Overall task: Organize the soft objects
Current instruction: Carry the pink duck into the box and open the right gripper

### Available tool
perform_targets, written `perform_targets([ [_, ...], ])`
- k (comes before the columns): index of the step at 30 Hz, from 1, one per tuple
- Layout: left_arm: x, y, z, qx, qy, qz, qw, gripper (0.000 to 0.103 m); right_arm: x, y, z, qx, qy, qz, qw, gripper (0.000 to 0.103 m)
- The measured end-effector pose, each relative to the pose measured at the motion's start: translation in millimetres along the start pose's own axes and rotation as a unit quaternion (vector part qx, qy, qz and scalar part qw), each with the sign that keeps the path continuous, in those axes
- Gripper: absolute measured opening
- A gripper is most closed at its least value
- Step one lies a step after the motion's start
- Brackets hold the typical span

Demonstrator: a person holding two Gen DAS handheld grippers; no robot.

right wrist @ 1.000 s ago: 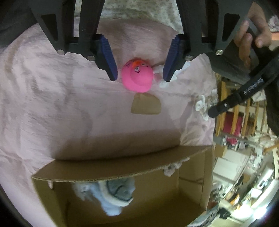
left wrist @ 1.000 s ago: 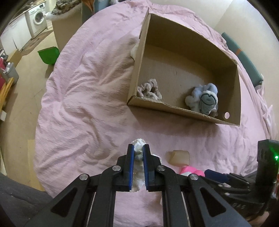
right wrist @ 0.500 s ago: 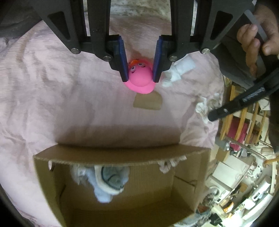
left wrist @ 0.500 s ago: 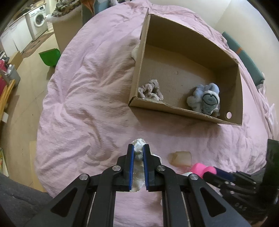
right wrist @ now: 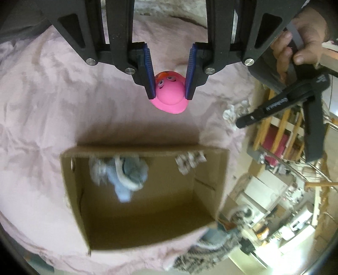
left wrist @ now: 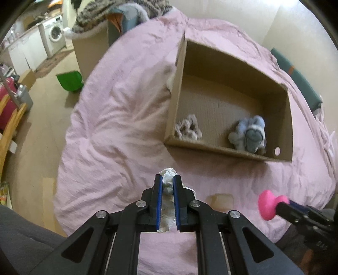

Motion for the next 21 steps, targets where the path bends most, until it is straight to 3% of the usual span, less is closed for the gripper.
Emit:
perform_targets([
  [7,11,36,31,0.050,-0.020,-0.003,0.9985,0.009,-1,35,38,0.077,0.002,0.005,0.997,0.030],
  [21,63,106,31,0.111,-0.029,-0.057,0.9918,0.009,23,109,48,0.123,-0.022,0.017,0.992,0.030],
])
Point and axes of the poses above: each gripper's, at about its wrist camera, not at the fingertips, and z roughly against the way its jaws point, x to its right, y to its top, the point moved 10 cm from there along -z, roughly the way its jaws point, and after that the axes turned 9 degrees about z, right-handed, at the moved point
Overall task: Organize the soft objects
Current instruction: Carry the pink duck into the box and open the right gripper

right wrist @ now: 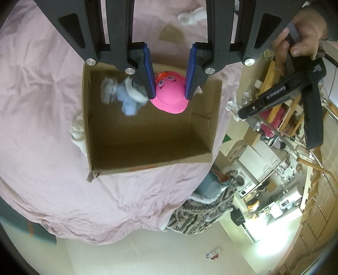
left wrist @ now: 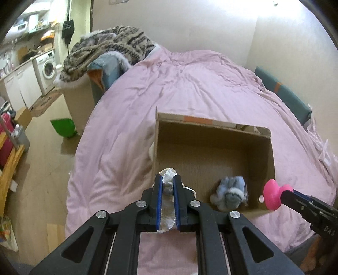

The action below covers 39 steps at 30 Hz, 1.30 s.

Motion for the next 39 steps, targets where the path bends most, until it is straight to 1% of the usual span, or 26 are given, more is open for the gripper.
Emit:
perform_targets([
  [5,10,8,-18,0.011,0.001,-0.013,0.9999,0.009,9,10,-18,0.002,-0.007,-0.002,1.000,0.030],
  [7,11,3,-30,-0.009,-0.007,-0.006,0.9999,0.009,14,10,-26,-0.002,-0.012,-0.005,1.000,0.030],
  [10,10,0,-40,-0.019,-0.012,0.000,0.9997,0.009,21,5,-39,-0.014,-0.014,-0.016,1.000,0.030],
  [12,12,-4,-45,-0.029,-0.022,0.001,0.9993,0.009,25,2,-45,-0.021,-0.017,-0.017,0.999,0.030],
  [14,14,-7,-51,-0.030,-0.027,-0.004,0.9992,0.009,27,-2,-51,-0.028,-0.016,-0.019,0.999,0.030],
  [18,18,-13,-63,-0.016,-0.021,-0.036,0.9990,0.009,29,-11,-65,-0.043,-0.022,-0.016,0.999,0.030],
  [20,19,-19,-70,-0.025,-0.023,-0.039,0.9987,0.009,28,-17,-70,-0.052,-0.019,-0.017,0.998,0.030],
  [22,16,-24,-76,-0.034,-0.019,-0.034,0.9987,0.009,28,-22,-76,-0.062,-0.026,-0.009,0.998,0.030],
  [30,8,-32,-87,-0.047,-0.015,-0.028,0.9984,0.010,23,-31,-86,-0.080,-0.025,0.003,0.996,0.030],
  [39,13,-35,-87,-0.042,-0.015,-0.042,0.9981,0.010,20,-31,-88,-0.088,-0.026,0.004,0.996,0.030],
])
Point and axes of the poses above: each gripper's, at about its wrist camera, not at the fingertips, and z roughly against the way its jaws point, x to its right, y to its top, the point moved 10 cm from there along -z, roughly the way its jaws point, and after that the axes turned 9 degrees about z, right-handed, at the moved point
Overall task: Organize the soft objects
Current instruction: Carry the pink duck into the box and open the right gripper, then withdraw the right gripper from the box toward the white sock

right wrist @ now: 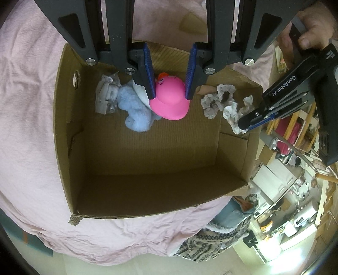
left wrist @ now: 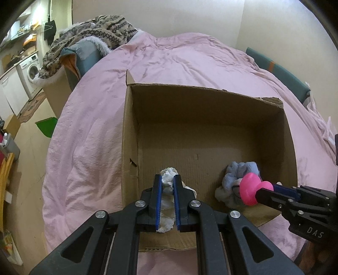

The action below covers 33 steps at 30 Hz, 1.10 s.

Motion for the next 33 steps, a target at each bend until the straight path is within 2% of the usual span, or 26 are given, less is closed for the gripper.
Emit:
perform_targets([
  [17,4,-3,1,-0.004,-0.003,-0.003,1.0000,0.013,8,0,0,0.007,0.015,-0.029,0.999,0.033],
  [19,4,-3,2,-0.002,-0.002,-0.005,1.0000,0.020,8,1,2,0.012,0.021,-0.032,0.999,0.036],
  [21,6,-1,6,0.006,-0.005,-0.004,1.0000,0.027,8,3,4,0.017,0.025,-0.035,0.999,0.053],
  [22,6,0,8,0.009,-0.006,-0.004,0.9999,0.036,7,4,6,0.023,0.027,-0.038,0.999,0.062],
  [23,6,0,9,0.012,-0.005,-0.004,0.9999,0.041,8,6,9,0.031,0.030,-0.042,0.998,0.065],
  [25,6,2,14,0.022,-0.004,-0.003,0.9997,0.063,9,8,13,0.040,0.030,-0.044,0.998,0.068],
  [28,5,5,18,0.031,-0.002,0.000,0.9995,0.070,13,9,16,0.046,0.032,-0.058,0.997,0.073],
  [33,0,5,17,0.024,0.000,0.014,0.9996,0.071,24,7,13,0.038,0.024,-0.079,0.996,0.074],
])
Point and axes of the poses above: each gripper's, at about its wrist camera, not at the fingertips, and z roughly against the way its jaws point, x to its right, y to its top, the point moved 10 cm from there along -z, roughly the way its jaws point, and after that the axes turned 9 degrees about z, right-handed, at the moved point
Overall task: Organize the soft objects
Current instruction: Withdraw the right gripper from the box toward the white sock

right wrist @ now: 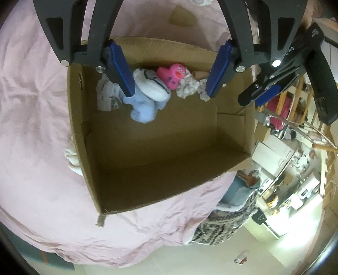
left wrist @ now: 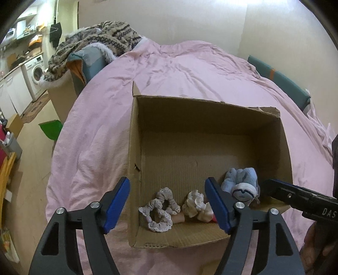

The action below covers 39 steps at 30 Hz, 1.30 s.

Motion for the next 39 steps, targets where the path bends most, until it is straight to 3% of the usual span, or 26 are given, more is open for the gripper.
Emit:
perform_targets([
  [13,-7,-4,24,0.004,-0.001,0.007,1.0000,0.071,-14,-2,14,0.009,0.004,0.014,1.000,0.074],
  [39,-25,-50,74,-0.009,0.002,0.028,0.9996,0.071,-36,-55,53,0.001,0.004,0.031,0.999,0.074],
])
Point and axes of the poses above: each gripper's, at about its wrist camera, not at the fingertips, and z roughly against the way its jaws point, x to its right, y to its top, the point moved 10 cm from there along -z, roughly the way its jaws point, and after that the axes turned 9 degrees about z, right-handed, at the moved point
